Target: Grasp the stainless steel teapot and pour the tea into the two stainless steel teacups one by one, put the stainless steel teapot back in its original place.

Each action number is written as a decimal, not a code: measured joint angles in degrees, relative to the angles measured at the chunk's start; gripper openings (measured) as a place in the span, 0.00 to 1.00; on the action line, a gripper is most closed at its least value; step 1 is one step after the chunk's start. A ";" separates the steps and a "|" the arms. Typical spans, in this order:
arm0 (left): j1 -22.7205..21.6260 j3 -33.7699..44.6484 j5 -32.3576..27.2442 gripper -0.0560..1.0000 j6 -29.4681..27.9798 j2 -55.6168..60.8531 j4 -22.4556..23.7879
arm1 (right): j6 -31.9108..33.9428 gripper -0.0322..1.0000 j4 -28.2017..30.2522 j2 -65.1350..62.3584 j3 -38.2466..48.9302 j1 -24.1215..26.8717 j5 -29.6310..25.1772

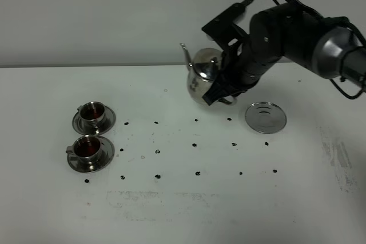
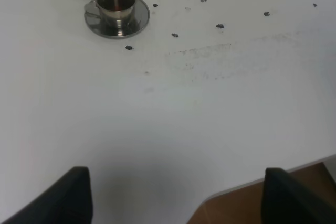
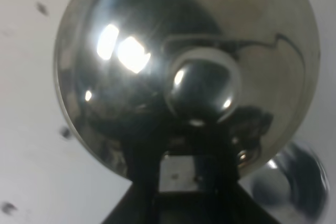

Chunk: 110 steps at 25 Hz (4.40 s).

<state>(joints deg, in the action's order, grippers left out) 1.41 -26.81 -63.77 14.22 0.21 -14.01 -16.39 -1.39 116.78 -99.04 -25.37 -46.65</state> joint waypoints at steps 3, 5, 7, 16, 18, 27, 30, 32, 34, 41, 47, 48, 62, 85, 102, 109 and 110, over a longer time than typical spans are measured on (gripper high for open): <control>0.00 0.00 0.00 0.66 0.00 0.00 0.00 | 2.91 0.24 0.00 -3.08 6.52 3.49 2.69; 0.00 0.00 0.00 0.66 0.00 0.00 0.00 | 5.43 0.24 0.06 -4.55 10.88 5.82 4.31; 0.00 0.00 0.00 0.66 0.00 0.00 0.00 | 7.32 0.24 0.06 -5.62 14.56 7.55 5.92; 0.00 0.00 0.00 0.66 0.00 0.00 0.00 | 8.04 0.24 -0.26 -5.83 19.75 10.40 11.54; 0.00 0.00 0.00 0.66 0.00 0.00 0.00 | 7.85 0.24 -0.31 -5.04 19.75 10.77 12.25; 0.00 0.00 0.00 0.66 0.05 0.00 0.00 | 6.74 0.24 -0.38 -2.27 19.75 11.94 13.37; 0.00 0.00 0.00 0.66 0.11 0.00 0.00 | 6.69 0.24 -0.42 -2.26 19.75 11.94 14.69; 0.00 0.00 0.00 0.66 0.11 0.00 0.00 | 6.69 0.24 -0.42 -2.21 19.75 11.94 15.13; 0.00 0.00 0.00 0.66 0.11 0.00 0.00 | 6.69 0.24 -0.42 -2.15 19.75 11.94 15.31; 0.00 0.00 0.00 0.66 0.06 0.00 0.00 | 6.69 0.24 -0.42 0.41 18.94 11.94 16.22; 0.00 0.00 0.00 0.66 0.06 0.00 0.00 | 6.69 0.24 -0.48 0.91 17.29 11.94 14.57; 0.00 0.00 0.00 0.66 0.06 0.00 0.00 | 6.69 0.24 -0.48 0.91 16.98 11.94 13.77; 0.00 0.00 0.00 0.66 0.06 0.00 0.00 | 7.32 0.50 0.60 0.97 15.41 11.94 11.28; 0.00 0.00 0.00 0.66 0.06 0.00 0.00 | 7.38 0.47 2.98 -25.94 23.41 11.34 0.73; 0.00 0.00 0.00 0.66 0.00 0.00 0.00 | 7.82 0.40 -0.51 -48.38 24.26 11.34 -22.53; 0.00 0.00 0.00 0.66 0.00 0.00 0.00 | 7.82 0.39 -1.63 -71.09 39.12 17.13 -23.14; 0.00 0.00 0.00 0.66 0.00 0.00 0.00 | 7.82 0.39 -2.06 -74.33 41.84 18.03 -23.37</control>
<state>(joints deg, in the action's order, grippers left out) 1.41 -26.81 -63.77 14.23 0.21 -14.01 -8.57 -3.45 42.44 -57.20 -7.33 -70.01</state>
